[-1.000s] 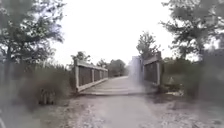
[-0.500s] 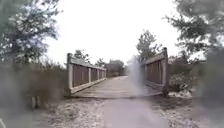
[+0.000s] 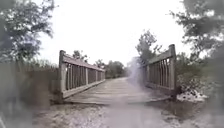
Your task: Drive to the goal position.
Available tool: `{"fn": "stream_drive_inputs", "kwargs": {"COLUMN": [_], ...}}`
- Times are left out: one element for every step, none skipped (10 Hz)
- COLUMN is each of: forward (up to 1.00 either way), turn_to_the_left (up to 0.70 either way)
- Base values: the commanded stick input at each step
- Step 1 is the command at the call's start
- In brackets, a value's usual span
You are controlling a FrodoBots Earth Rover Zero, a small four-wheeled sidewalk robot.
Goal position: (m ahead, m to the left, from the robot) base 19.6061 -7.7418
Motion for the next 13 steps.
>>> {"fn": "stream_drive_inputs", "kwargs": {"forward": [0.69, 0.69, 0.69, 0.69, 0.69, 0.69, 0.69, 0.69, 0.69, 0.69, 0.69, 0.69, 0.69], "turn_to_the_left": [0.01, 0.01, 0.01, 0.01, 0.01, 0.01, 0.01, 0.01, 0.01, 0.01, 0.01, 0.01, 0.01]}}
